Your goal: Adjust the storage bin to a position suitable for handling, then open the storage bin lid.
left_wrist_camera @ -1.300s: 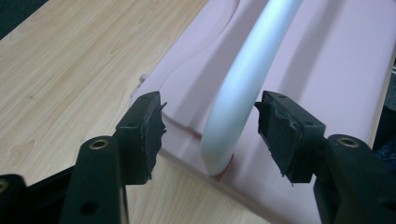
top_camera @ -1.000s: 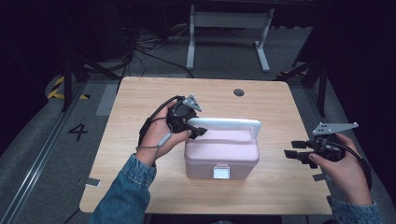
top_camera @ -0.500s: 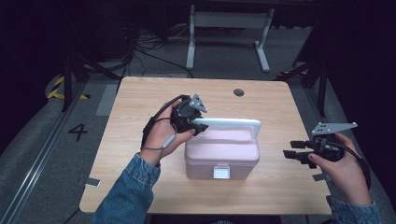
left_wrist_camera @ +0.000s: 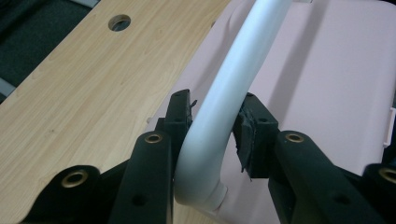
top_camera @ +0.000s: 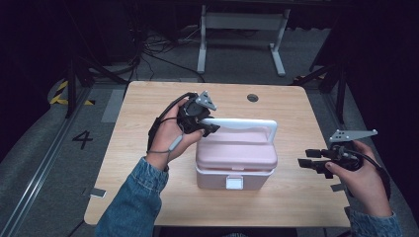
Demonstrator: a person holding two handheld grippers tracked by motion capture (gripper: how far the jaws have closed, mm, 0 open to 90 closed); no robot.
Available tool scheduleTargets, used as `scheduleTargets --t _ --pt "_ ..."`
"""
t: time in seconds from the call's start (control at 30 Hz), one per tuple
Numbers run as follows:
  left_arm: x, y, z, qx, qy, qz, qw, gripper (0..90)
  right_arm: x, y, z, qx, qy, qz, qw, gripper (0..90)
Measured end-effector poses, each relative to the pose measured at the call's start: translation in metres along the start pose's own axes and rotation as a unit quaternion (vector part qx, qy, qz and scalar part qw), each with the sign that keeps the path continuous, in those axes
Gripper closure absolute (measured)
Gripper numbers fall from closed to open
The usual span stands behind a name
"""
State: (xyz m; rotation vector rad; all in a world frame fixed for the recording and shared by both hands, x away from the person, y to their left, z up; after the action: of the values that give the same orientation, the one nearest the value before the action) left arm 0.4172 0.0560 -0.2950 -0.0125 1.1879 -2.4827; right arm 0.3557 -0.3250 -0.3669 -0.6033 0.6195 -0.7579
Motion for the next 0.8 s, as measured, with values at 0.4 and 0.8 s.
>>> scheduleTargets --t 0.4,0.8 --pt "-0.012 -0.002 0.003 0.017 -0.031 -0.025 0.9991 68.8 -0.011 0.001 0.003 0.013 -0.017 0.011 0.9997 47.1" --pt "-0.02 -0.003 0.002 0.033 -0.059 -0.029 0.9973 68.3 -0.032 0.008 0.008 0.024 -0.049 0.037 0.9978 53.1"
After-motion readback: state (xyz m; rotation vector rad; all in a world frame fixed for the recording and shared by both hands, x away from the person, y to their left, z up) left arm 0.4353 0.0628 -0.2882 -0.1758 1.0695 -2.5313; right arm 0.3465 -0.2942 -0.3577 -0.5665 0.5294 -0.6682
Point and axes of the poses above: each handheld gripper's, and its own axes: y roughly forward along the jaws, z roughly out of its top, x roughly to its right, the point moved 3 cm from there along y, roughly forward along the jaws, and after that the axes turned 8 degrees about y, right-handed, at the moved point
